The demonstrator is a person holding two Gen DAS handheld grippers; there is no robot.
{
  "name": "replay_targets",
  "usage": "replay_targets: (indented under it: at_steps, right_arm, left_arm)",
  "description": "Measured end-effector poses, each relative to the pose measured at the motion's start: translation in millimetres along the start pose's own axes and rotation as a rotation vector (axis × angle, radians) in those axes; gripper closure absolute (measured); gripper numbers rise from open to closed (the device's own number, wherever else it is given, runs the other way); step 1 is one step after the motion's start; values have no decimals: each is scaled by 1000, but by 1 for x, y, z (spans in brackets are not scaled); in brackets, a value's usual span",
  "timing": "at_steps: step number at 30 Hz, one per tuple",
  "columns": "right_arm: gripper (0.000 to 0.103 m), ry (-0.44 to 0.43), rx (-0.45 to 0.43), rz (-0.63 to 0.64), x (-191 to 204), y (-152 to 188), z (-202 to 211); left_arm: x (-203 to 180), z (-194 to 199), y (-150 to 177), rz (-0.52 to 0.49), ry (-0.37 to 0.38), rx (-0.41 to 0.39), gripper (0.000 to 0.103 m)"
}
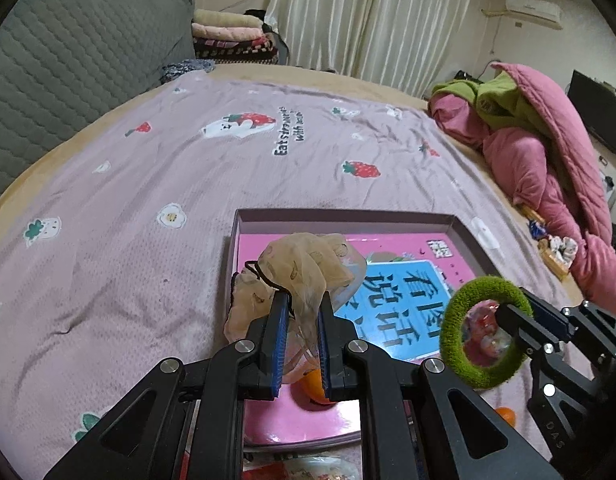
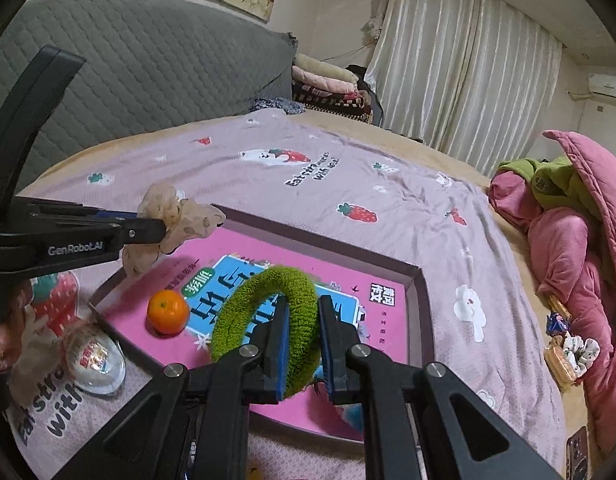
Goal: Organize objects
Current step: 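Carry the mesh fabric in the left tool and the ring in the right tool over the tray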
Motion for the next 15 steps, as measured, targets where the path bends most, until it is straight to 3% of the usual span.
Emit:
replay_targets:
  at_steps: [15]
  right_arm:
    - [89,6,56,-9,-1,15,-12]
  left_arm:
    - [-3,-12,16,6,-4,58,89]
Point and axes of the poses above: each gripper's, at about its wrist camera, not at the fingertips, and z roughly against the way its jaws point, x to its left, y to its underside, the point moved 9 cm from there along -z, roughly the way its jaws point, and after that the axes turned 5 degrees about -x, right-handed, at the moved point
